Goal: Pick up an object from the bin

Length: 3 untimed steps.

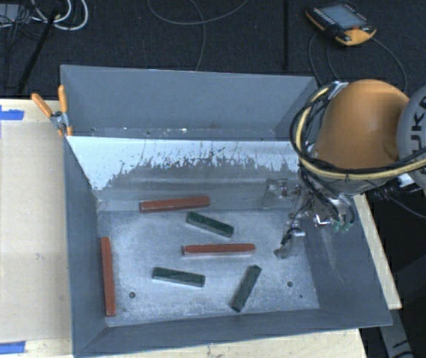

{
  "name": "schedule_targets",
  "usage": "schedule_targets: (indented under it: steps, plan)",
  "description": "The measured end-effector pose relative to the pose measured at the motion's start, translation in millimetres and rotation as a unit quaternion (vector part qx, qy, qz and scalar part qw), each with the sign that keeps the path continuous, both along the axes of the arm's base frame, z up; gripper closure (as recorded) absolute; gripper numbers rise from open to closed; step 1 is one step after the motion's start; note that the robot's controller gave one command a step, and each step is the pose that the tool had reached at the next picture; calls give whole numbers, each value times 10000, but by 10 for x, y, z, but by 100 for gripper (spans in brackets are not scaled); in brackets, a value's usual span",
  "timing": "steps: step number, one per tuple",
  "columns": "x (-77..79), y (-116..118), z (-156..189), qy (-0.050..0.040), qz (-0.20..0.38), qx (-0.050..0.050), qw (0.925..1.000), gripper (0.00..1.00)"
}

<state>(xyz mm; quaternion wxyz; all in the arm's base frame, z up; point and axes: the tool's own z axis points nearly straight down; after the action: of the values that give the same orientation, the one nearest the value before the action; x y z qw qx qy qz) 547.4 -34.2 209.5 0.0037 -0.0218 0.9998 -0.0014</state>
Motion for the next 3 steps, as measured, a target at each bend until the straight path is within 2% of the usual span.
schedule_targets:
  steps: [1, 2, 3]
  plan:
    - [-248, 372, -597, 27, 257, 11, 9997, 0]
    - [-584, 600, -1191, 24, 817, 10, 9967, 0]
    - [-609, 427, -1432, 19, 864, 32, 9963, 0]
